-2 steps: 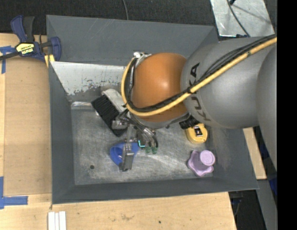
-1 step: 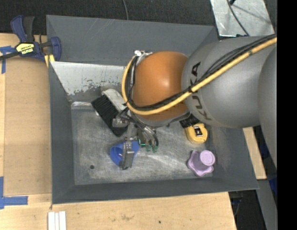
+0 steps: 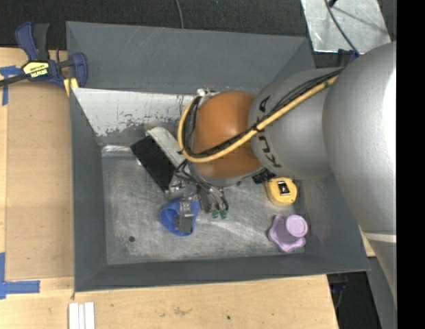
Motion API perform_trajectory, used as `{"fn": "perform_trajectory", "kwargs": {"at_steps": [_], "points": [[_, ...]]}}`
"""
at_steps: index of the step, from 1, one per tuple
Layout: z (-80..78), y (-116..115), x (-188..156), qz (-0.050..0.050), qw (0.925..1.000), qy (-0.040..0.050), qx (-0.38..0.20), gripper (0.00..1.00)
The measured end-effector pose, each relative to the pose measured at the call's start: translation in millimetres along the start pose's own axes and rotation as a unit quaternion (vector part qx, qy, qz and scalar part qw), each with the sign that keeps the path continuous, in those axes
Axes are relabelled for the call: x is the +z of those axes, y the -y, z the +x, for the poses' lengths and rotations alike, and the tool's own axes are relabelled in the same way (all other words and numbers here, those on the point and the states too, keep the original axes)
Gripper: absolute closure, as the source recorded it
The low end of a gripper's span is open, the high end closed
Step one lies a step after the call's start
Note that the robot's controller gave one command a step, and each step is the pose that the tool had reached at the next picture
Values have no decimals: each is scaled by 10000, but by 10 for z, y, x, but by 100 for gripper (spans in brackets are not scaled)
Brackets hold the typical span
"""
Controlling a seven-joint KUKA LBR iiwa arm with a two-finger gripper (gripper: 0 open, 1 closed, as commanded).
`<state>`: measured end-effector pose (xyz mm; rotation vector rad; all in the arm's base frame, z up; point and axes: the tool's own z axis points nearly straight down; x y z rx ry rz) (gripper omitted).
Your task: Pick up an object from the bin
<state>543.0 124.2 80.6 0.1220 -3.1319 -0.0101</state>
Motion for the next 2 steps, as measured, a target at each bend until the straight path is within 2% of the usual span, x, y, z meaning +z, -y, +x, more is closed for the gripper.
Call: {"fn": "perform_trajectory", "kwargs": {"at_steps": [1,2], "points": [[0,-1,0,-1,10000,0,2,100],[26,-82,-1475,29,10000,62,-41,100]]}}
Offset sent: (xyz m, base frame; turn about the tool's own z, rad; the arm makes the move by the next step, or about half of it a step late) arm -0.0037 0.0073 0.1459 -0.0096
